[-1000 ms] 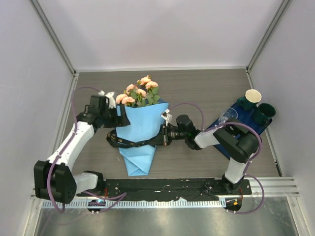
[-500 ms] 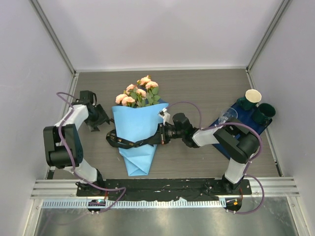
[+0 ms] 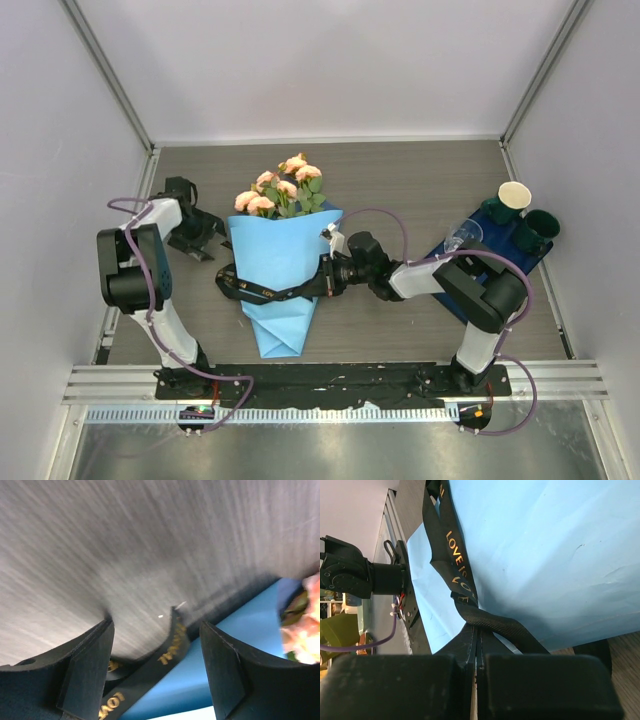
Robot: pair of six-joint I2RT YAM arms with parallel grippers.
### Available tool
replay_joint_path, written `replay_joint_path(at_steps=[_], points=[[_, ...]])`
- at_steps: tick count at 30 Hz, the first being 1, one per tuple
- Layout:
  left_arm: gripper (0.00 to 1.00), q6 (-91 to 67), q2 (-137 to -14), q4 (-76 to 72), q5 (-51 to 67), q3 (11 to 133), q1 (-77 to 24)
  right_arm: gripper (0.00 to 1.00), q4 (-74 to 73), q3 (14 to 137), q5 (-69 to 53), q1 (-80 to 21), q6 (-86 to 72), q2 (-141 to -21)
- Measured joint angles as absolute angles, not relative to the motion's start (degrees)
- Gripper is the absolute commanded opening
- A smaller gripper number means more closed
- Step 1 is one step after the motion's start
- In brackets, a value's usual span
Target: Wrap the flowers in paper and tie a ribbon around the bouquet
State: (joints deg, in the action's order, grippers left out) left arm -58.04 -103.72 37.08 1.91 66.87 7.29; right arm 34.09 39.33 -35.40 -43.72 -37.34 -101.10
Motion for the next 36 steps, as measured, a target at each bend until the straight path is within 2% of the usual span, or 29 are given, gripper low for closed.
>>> replay_joint_path(at_steps=[6, 12, 15, 17, 19, 20, 23, 26, 30, 36], points=[[0.67, -67.90, -106.87, 38.37, 5.67, 69.84, 7.64, 0.00, 33.56, 39.35, -34.98, -43.83, -36.84, -100.79], [0.47, -74.02, -108.51, 39.42, 9.41, 70.35, 7.64, 0.00, 32.71, 39.68, -34.61, -43.88, -36.05, -100.73], [0.45, -76.60, -108.55, 39.59, 11.14, 69.32, 7.64, 0.00, 32.49, 39.77, -34.52, -43.92, -36.01, -100.73], [0.35, -78.04, -108.42, 39.70, 12.03, 68.79, 7.64, 0.00, 32.45, 39.81, -34.41, -43.99, -35.94, -100.73], [0.08, -79.02, -108.42, 40.25, 12.05, 68.60, 7.64, 0.00, 32.42, 39.92, -34.15, -44.18, -35.90, -100.73], [0.00, -79.31, -108.42, 40.58, 11.97, 68.42, 7.64, 0.00, 32.32, 39.97, -34.06, -44.27, -35.88, -100.73], [0.00, -79.33, -108.22, 40.77, 12.23, 67.81, 7.73, 0.00, 30.17, 40.34, -33.19, -44.53, -35.73, -100.33], [0.00, -77.82, -106.72, 40.60, 9.65, 67.00, 8.05, 0.00, 21.47, 42.24, -31.11, -44.58, -34.48, -97.86], [0.00, -73.06, -101.78, 42.78, -0.47, 66.35, 9.56, 0.00, 10.04, 46.06, -28.25, -44.58, -31.97, -94.11], [0.00, -64.86, -86.08, 43.66, -13.91, 65.89, 10.48, 0.00, -8.93, 55.42, -24.62, -44.58, -26.22, -88.49]])
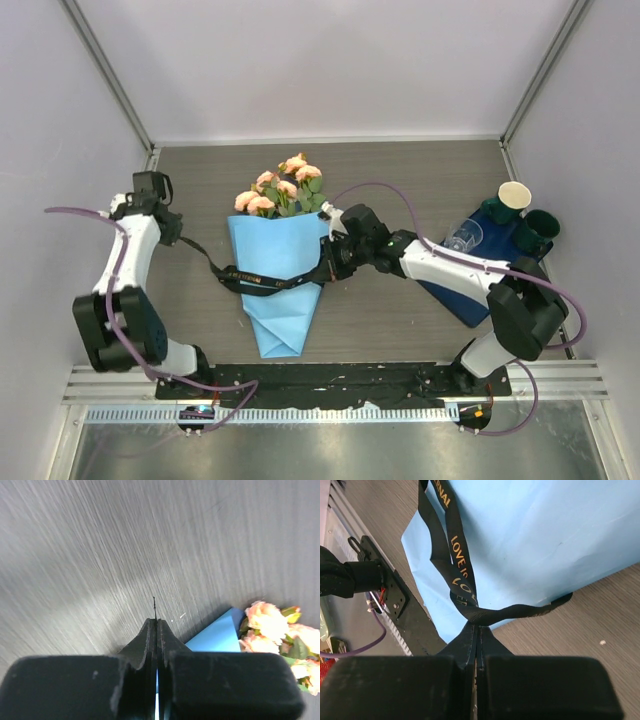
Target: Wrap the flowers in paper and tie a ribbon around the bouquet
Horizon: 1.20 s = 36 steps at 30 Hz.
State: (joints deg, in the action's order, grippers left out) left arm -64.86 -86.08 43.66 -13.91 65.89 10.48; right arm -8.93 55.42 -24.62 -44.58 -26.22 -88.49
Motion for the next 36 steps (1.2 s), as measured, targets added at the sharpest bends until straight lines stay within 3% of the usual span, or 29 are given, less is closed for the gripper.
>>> replay_joint_path(at_steps=[7, 12, 19, 26, 28, 33, 36], points=[[0.00, -58.24, -71.31, 43.59, -25.56, 64.79, 10.46, 0.00, -20.29, 58.87, -25.23, -42.78, -24.12, -88.20], [0.00, -54.78, -70.06, 44.21, -30.46, 65.56, 10.48, 0.00, -30.76, 61.60, -23.18, -40.23, -21.65, -88.49], [0.00, -51.77, -69.32, 44.03, -31.31, 65.08, 10.46, 0.00, -48.25, 74.85, -12.53, -39.97, -15.57, -91.48], [0.00, -48.73, -69.23, 43.51, -29.67, 65.41, 10.46, 0.00, -53.65, 86.15, -19.31, -40.45, -12.78, -94.98], [0.00, -47.64, -69.23, 43.16, -28.40, 65.56, 10.46, 0.00, -52.14, 86.17, -26.59, -40.45, -13.91, -95.26], [0.00, -44.62, -69.01, 39.59, -17.21, 65.25, 10.50, 0.00, -39.31, 79.02, -43.55, -40.99, -28.03, -96.27], [0.00, -44.53, -68.34, 35.94, -8.03, 63.42, 10.50, 0.00, -39.94, 79.55, -43.64, -42.15, -29.50, -99.20]])
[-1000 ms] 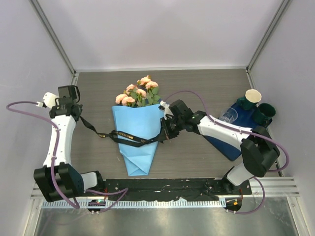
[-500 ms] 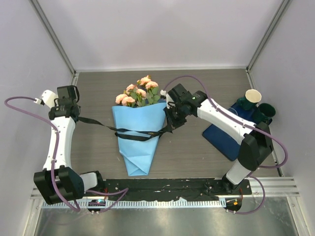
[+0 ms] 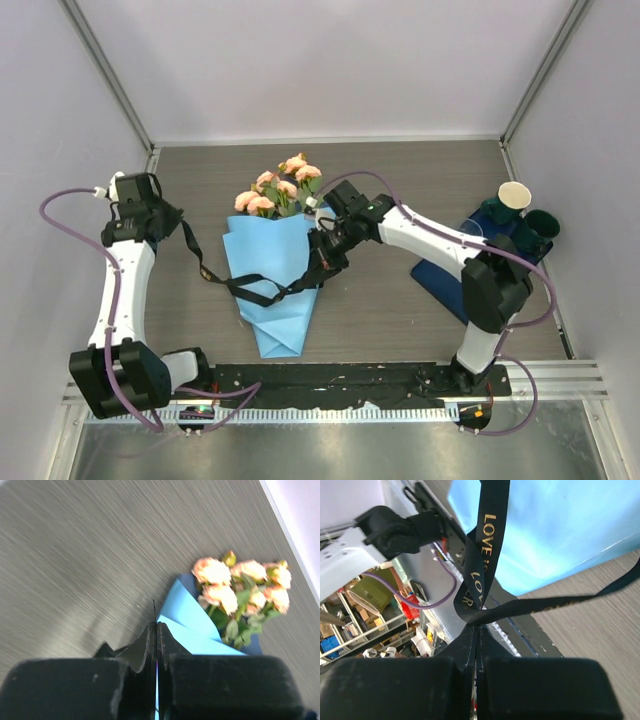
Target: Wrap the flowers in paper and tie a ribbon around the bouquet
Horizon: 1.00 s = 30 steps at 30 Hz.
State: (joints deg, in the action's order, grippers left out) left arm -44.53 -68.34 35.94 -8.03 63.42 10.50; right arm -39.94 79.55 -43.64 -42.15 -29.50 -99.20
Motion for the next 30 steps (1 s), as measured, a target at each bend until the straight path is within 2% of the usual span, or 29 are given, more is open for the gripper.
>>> replay_joint_path(at_steps=[4, 7, 16, 17, 19, 26, 30], points=[[0.00, -44.86, -68.75, 34.52, -0.47, 61.65, 10.48, 0.01, -41.80, 79.42, -40.75, -42.72, -28.12, -103.26], [0.00, -44.93, -69.25, 34.46, 2.17, 61.12, 10.48, 0.08, -40.80, 76.42, -39.13, -42.92, -27.68, -104.55], [0.00, -44.75, -69.25, 34.04, 3.75, 60.90, 10.48, 0.20, -34.74, 69.78, -38.76, -43.07, -28.40, -104.55], [0.00, -44.75, -69.25, 34.02, 3.77, 60.90, 10.48, 0.18, -34.20, 69.21, -38.68, -43.07, -28.45, -104.51], [0.00, -44.75, -69.25, 34.02, 3.88, 60.90, 10.48, 0.00, -33.63, 68.20, -38.52, -43.07, -28.62, -104.49], [0.00, -44.80, -69.25, 34.13, 3.84, 60.93, 10.48, 0.00, -32.40, 65.95, -36.40, -43.20, -29.39, -102.76], [0.00, -45.39, -69.25, 37.10, -1.78, 62.19, 10.48, 0.00, -36.32, 66.15, -31.42, -43.88, -28.95, -99.50]])
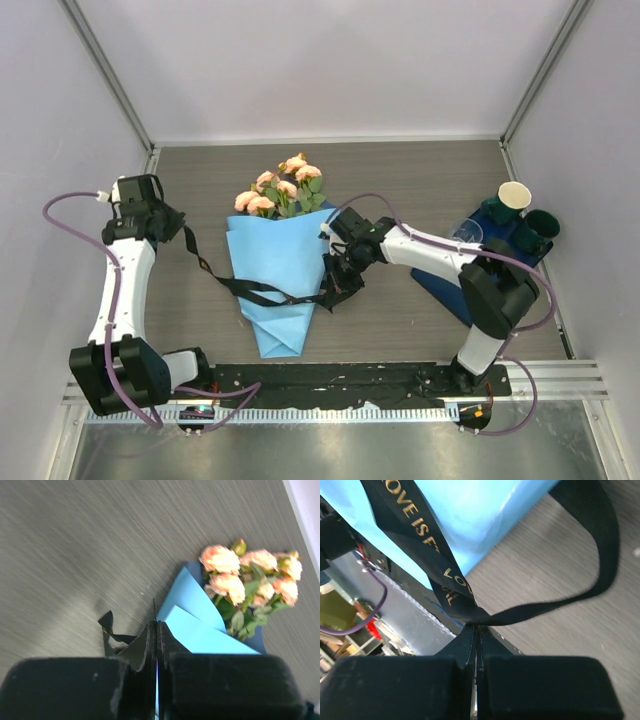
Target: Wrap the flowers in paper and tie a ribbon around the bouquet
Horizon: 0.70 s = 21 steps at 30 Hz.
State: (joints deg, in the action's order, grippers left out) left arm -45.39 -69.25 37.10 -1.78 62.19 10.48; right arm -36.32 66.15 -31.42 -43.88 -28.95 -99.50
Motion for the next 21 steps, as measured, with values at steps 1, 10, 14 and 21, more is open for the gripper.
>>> replay_joint_path(at_steps=[1, 10, 14, 21], points=[[0.00, -45.91, -69.25, 38.15, -3.81, 62.81, 10.48, 0.00, -37.65, 66.35, -30.30, -44.03, -28.75, -98.56], [0.00, -47.75, -68.12, 41.76, -18.26, 64.84, 12.05, 0.00, -49.52, 74.67, -34.74, -43.77, -28.25, -90.98], [0.00, -48.05, -68.23, 41.56, -16.45, 64.88, 12.64, 0.00, -50.50, 84.03, -38.65, -43.75, -29.28, -91.05], [0.00, -51.96, -66.50, 35.64, 0.38, 60.40, 12.67, 0.00, -49.93, 98.00, -38.26, -44.45, -30.79, -94.59]])
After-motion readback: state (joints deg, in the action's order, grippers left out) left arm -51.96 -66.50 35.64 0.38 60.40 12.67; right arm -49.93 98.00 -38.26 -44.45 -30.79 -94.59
